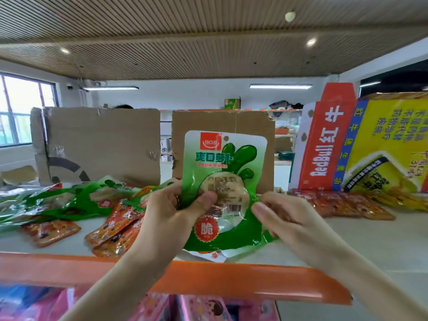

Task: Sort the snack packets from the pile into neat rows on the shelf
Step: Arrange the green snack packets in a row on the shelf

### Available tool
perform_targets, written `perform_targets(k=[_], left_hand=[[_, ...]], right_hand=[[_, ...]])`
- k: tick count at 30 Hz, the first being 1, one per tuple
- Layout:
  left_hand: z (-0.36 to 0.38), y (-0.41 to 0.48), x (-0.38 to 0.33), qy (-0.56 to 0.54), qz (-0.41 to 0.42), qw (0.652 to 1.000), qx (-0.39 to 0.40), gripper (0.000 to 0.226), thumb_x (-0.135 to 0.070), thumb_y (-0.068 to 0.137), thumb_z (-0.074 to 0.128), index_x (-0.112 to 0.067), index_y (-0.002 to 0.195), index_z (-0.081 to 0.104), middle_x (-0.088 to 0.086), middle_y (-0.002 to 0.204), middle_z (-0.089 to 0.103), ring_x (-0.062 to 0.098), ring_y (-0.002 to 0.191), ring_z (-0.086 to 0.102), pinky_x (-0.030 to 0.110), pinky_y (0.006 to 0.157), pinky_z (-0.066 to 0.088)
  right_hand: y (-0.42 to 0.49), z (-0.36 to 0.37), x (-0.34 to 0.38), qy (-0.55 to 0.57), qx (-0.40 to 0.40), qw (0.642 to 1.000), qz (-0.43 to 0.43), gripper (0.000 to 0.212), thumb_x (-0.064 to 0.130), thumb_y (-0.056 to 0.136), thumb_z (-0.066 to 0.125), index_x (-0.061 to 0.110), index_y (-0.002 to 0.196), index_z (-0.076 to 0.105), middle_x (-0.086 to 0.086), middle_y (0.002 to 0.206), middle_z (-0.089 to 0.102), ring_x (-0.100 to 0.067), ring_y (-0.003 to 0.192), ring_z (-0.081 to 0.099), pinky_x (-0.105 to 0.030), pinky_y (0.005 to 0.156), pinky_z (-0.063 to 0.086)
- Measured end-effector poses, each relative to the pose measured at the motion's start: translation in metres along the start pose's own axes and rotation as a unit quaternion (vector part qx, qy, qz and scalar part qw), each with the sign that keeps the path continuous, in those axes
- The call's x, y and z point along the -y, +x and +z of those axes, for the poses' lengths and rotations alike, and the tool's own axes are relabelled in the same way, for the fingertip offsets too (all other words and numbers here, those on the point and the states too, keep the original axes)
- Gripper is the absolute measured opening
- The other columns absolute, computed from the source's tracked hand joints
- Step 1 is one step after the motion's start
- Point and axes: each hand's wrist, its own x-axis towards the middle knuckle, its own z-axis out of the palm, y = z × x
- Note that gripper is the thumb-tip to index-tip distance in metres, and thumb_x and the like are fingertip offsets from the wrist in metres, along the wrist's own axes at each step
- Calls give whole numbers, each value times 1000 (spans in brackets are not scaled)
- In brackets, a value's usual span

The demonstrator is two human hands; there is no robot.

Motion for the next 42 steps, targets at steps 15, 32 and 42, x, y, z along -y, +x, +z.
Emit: perform_targets(k=[15, 32, 42], left_hand=[[11, -5, 8, -5, -2, 999, 38, 18, -20, 78, 70, -14, 94, 74, 6, 88, 77, 25, 82, 75, 31, 68, 61], [67, 6, 20, 47, 112, 993, 13, 44, -56, 82, 57, -12, 82, 57, 18, 76, 65, 41, 75, 64, 54, 73, 56], [141, 14, 18, -10, 59, 991, 119, 32, -9, 98, 50, -27, 88, 74, -1, 84, 74, 14, 76, 69, 29, 71, 58]], right_hand=[[-7, 7, -12, 48, -121, 991, -40, 36, 37, 97, 55, 20, 66, 55, -8, 55, 44, -23, 49, 37, -39, 46, 27], [-10, -10, 6, -465, -121, 840, -254, 15, 14, 94, 59, 11, 80, 65, -2, 77, 58, -21, 68, 55, -39, 53, 49], [-70, -103, -38, -203, -190, 959, 52, 35, 61, 92, 45, 27, 85, 48, 13, 73, 52, -7, 71, 54, -19, 57, 41]])
